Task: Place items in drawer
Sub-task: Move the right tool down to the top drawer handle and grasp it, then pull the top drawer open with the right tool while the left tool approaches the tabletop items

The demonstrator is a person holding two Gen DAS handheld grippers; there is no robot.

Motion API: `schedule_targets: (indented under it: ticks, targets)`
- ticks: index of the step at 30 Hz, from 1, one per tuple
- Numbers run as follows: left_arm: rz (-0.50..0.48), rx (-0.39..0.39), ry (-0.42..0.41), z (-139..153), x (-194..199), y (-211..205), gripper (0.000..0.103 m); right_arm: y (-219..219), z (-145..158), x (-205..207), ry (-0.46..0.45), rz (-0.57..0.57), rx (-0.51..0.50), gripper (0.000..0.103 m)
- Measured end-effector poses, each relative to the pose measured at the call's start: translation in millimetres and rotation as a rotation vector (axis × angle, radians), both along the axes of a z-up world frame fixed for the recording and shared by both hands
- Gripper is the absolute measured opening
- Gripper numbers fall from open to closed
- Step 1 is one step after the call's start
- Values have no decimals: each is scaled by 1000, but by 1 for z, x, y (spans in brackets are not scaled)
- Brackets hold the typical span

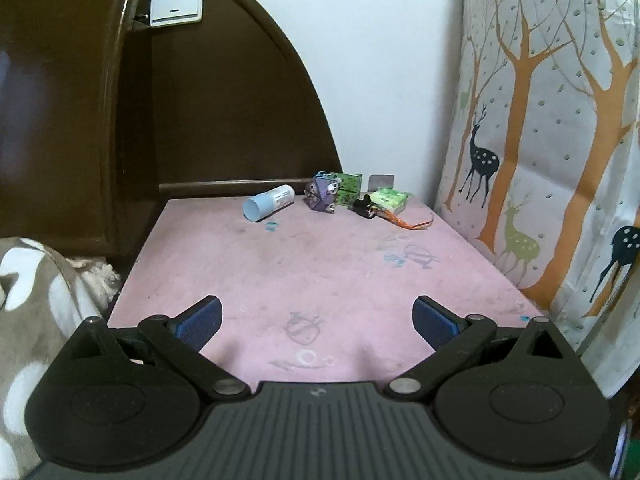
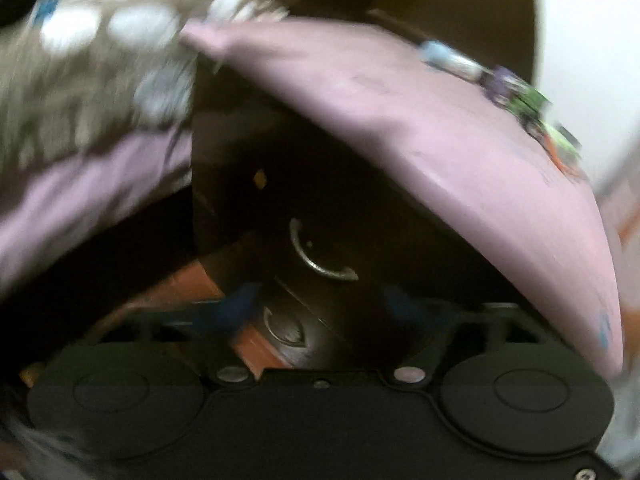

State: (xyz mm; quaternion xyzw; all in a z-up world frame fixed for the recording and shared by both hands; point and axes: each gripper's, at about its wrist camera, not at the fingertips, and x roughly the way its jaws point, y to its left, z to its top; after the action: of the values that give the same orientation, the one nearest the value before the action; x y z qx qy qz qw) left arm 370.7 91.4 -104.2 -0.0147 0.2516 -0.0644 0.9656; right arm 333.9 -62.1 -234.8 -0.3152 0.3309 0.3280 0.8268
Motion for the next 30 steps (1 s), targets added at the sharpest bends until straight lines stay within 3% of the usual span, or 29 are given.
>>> schedule_targets:
  ticks: [3, 5, 9, 13, 16, 17, 19, 25, 30]
  targets:
    - [-9, -36, 13, -8, 10, 10, 102, 10, -14, 1, -66, 91, -94, 38]
    - [-9, -57, 25, -12, 16, 18, 102, 15, -21, 1, -103, 145, -140, 47]
    - [11, -136, 33, -17, 24, 34, 102, 25, -30, 3, -157, 255, -216, 48]
    - [3, -141, 29, -17, 23, 41, 102, 39, -41, 11, -162, 342, -282, 46]
    - [12, -158, 25, -16, 20, 47, 102, 48, -46, 19, -157, 374, -325, 43]
    - [15, -162, 23, -15, 19, 50, 102, 51, -47, 21, -155, 383, -337, 33]
    - [20, -167, 19, -13, 16, 55, 102, 58, -51, 28, -129, 388, -367, 23]
    - [30, -183, 3, -7, 7, 65, 102, 65, -57, 26, -119, 410, -405, 26]
    - [26, -179, -5, -1, 0, 71, 102, 70, -50, 26, -34, 401, -436, 28]
